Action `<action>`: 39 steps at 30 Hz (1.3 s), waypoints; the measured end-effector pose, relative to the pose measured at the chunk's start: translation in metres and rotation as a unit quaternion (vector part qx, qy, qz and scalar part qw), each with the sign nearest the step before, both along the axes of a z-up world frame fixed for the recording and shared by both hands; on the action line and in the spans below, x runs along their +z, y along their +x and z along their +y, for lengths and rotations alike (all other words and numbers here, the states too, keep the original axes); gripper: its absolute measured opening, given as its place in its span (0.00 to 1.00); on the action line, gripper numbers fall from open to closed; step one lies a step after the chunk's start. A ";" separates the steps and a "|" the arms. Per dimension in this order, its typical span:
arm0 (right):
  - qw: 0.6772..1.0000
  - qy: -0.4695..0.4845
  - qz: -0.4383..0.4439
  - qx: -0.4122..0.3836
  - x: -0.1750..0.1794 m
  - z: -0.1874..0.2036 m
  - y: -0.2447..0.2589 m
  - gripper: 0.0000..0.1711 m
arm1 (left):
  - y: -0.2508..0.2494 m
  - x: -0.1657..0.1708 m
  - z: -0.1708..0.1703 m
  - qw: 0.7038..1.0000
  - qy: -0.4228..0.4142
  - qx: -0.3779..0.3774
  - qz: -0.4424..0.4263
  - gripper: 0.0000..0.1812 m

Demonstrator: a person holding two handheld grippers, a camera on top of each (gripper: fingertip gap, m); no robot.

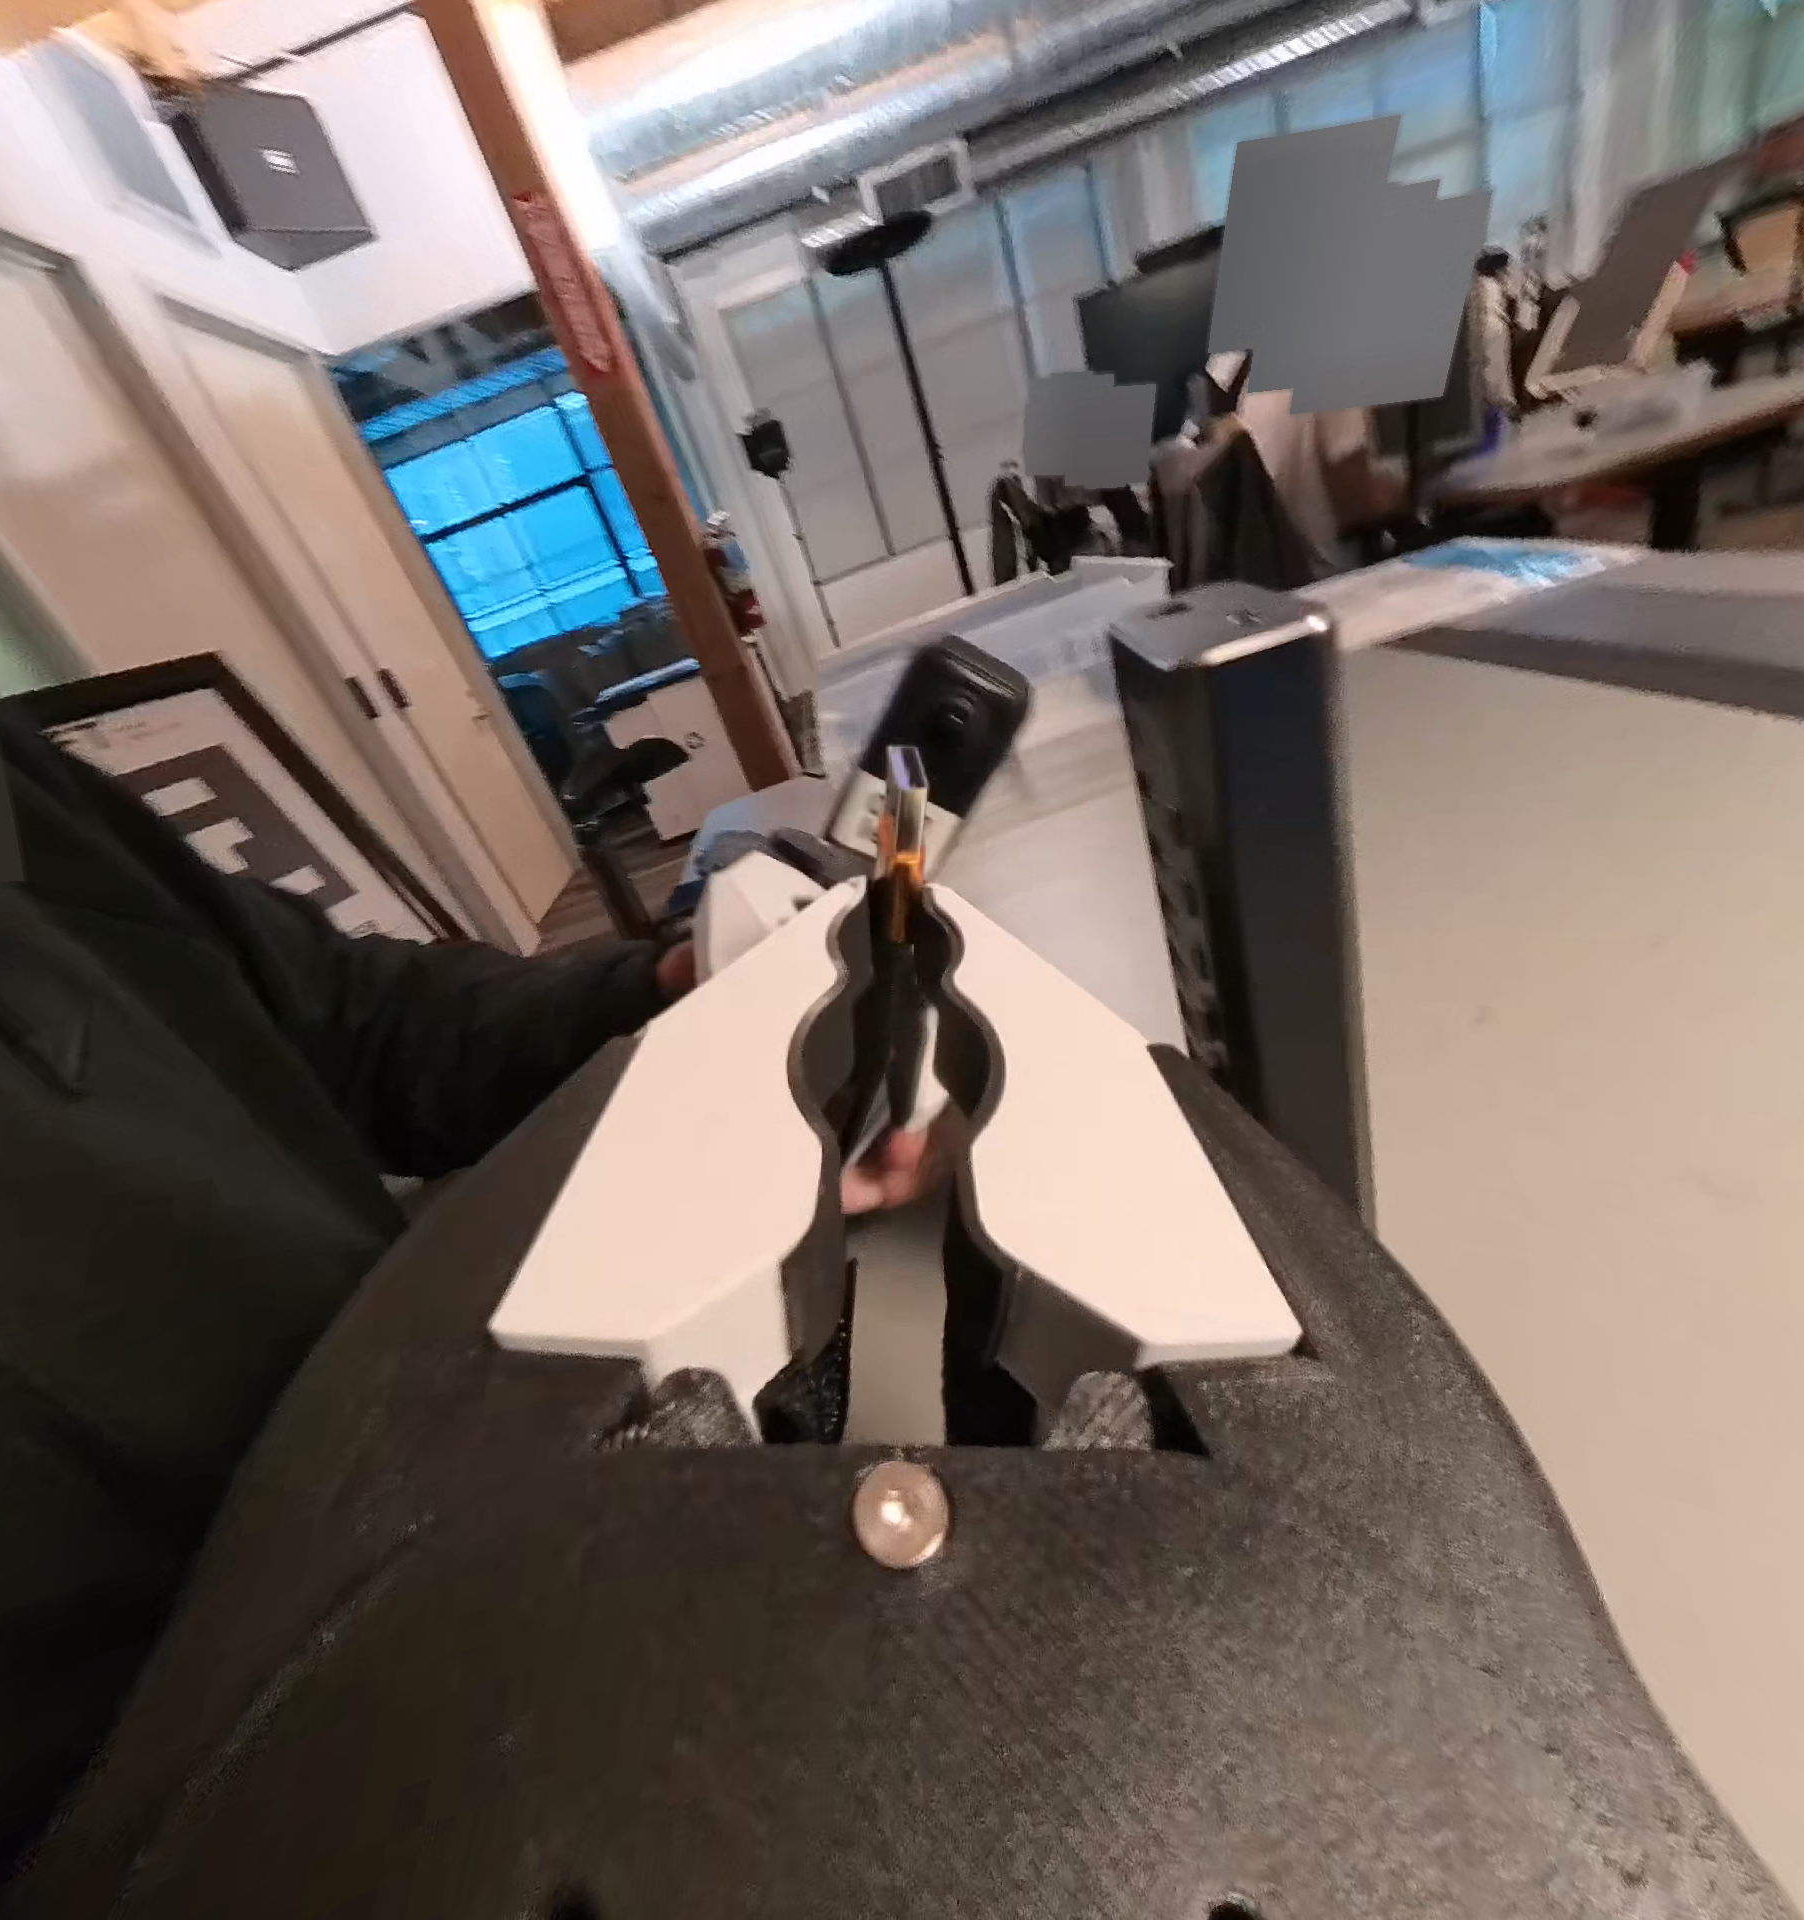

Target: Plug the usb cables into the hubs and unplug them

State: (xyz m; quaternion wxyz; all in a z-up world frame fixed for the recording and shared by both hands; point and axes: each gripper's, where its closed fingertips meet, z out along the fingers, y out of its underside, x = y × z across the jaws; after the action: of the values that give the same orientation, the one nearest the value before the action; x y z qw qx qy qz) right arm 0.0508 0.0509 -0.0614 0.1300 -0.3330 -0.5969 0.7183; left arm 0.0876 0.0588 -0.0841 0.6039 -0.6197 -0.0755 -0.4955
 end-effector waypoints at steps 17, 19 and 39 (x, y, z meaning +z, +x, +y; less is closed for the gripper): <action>0.997 0.044 -0.039 -0.040 -0.028 -0.001 -0.009 0.14 | -0.010 -0.014 0.004 0.996 -0.047 0.052 0.060 0.03; 0.997 0.046 -0.037 -0.049 -0.027 0.004 -0.011 0.15 | -0.012 -0.015 0.004 0.996 -0.054 0.057 0.036 0.03; 0.991 -0.038 -0.130 -0.017 -0.037 0.006 -0.013 0.04 | -0.022 -0.031 0.010 0.985 -0.113 0.126 0.017 0.07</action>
State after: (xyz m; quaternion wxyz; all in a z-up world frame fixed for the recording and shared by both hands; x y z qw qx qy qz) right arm 0.0378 0.0573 -0.0981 0.0500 -0.4383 -0.5752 0.6889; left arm 0.0660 0.0693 -0.1147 0.5888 -0.6779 -0.1986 -0.3928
